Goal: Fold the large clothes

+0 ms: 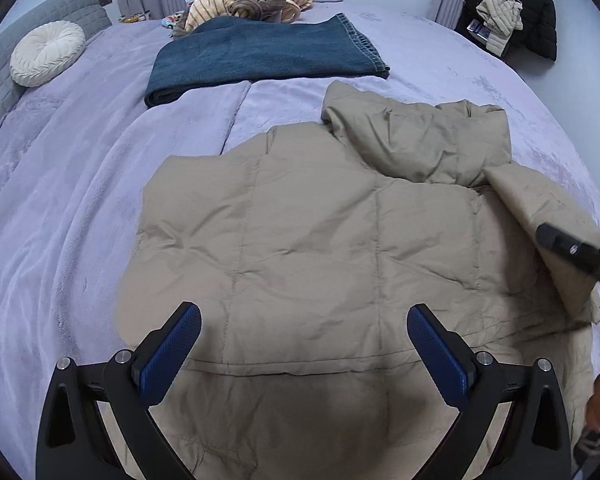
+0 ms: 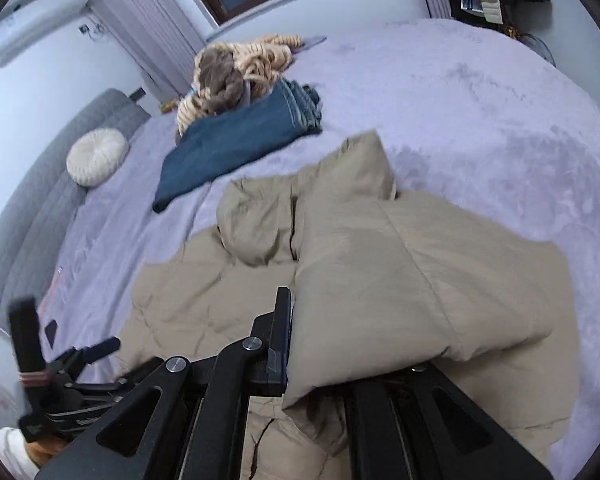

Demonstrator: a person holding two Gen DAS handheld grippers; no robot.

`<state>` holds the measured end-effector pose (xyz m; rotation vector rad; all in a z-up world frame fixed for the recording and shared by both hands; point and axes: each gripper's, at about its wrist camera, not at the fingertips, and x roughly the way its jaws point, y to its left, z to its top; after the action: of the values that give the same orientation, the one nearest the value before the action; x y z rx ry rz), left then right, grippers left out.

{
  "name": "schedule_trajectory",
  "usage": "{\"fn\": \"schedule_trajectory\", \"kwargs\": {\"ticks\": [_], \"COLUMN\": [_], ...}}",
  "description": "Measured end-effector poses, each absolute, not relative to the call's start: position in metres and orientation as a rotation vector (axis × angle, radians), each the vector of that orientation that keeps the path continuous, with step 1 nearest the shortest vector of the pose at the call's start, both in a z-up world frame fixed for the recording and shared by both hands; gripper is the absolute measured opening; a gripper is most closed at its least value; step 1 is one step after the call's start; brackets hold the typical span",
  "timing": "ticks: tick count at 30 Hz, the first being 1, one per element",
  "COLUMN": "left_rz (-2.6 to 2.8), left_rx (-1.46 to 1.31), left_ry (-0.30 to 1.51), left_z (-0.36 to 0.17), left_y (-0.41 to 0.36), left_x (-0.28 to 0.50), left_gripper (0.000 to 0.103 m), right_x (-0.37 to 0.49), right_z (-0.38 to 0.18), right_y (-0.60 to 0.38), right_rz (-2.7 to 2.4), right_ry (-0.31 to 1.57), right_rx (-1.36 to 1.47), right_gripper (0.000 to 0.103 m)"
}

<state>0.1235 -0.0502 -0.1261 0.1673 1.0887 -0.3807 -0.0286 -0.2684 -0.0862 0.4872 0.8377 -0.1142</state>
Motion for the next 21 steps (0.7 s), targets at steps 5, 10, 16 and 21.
{"fn": "schedule_trajectory", "kwargs": {"ticks": [5, 10, 16, 21], "left_rz": [-0.4, -0.434, -0.496, -0.591], "left_rx": [0.148, 0.1, 0.024, -0.103], "left_ry": [1.109, 1.12, 1.118, 1.151], "left_z": [-0.141, -0.142, -0.135, -0.136], "left_y": [-0.047, -0.056, -0.058, -0.048], "left_x": [0.131, 0.136, 0.149, 0.157], "left_gripper": [0.103, 0.103, 0.103, 0.103], "right_x": [-0.03, -0.04, -0.093, -0.093], "right_z": [-0.138, -0.131, -0.11, -0.112], "right_y": [-0.262, -0.271, -0.318, -0.356], "right_rz": [-0.169, -0.151, -0.266, -0.318], "right_ry": [0.945, 0.973, 0.782, 0.7], "right_rx": [0.528, 0.633, 0.863, 1.039], "right_gripper": [0.007, 0.053, 0.08, 0.015]}}
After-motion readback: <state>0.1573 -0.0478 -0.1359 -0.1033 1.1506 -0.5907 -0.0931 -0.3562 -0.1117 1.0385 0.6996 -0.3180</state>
